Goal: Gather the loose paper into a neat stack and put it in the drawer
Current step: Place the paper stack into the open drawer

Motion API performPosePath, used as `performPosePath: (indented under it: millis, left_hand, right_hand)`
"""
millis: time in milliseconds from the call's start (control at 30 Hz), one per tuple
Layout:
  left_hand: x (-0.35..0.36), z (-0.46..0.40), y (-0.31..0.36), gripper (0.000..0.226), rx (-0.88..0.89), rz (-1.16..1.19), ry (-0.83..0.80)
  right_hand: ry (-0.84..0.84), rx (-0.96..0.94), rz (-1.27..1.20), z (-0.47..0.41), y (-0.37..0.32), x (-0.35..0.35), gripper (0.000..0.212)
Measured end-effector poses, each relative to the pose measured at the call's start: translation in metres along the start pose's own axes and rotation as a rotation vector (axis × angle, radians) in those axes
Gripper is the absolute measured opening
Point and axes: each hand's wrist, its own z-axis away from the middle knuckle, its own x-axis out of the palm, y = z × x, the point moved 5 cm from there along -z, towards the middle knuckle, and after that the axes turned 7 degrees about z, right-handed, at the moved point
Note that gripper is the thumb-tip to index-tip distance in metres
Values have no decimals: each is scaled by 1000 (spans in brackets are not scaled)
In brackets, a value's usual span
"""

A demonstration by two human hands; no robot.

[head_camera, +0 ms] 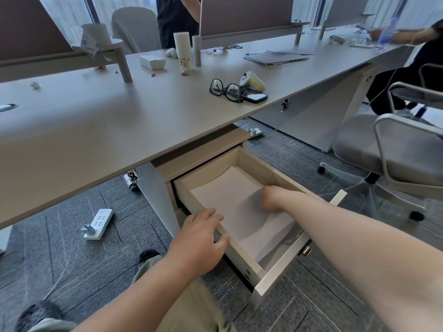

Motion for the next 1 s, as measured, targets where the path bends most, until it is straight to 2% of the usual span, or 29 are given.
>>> performPosePath:
  millis: [33,200,367,500,567,633,800,1000]
  left_hand:
    - [0,3,4,59,13,-25,4]
    - [9,20,24,74,63,-76,-50]
    - [12,37,49,83,213,-105,-82]
    - [16,49,70,85,358,-155,-128]
    - [19,52,74,83,408,-219,-119]
    - [21,54,75,77,426,-250,-101]
    - [18,53,69,70,407,-216,-33]
    - [4,43,49,70,354,-203,56]
  right_hand:
    - [31,-63,36,2,0,-3,13]
    - [65,-211,-43,30,10,-17,50]
    - [-140,-517,-10,88,34,-19,76]
    - [-215,-587,192,112,53,-12,98]
    - [-164,-576,321,111,57,-4,99]
    - [-40,-596,406,111,57,0,91]
    - [153,-676,402,112,51,-8,78]
    - [321,-741,385,103,32,-15,78]
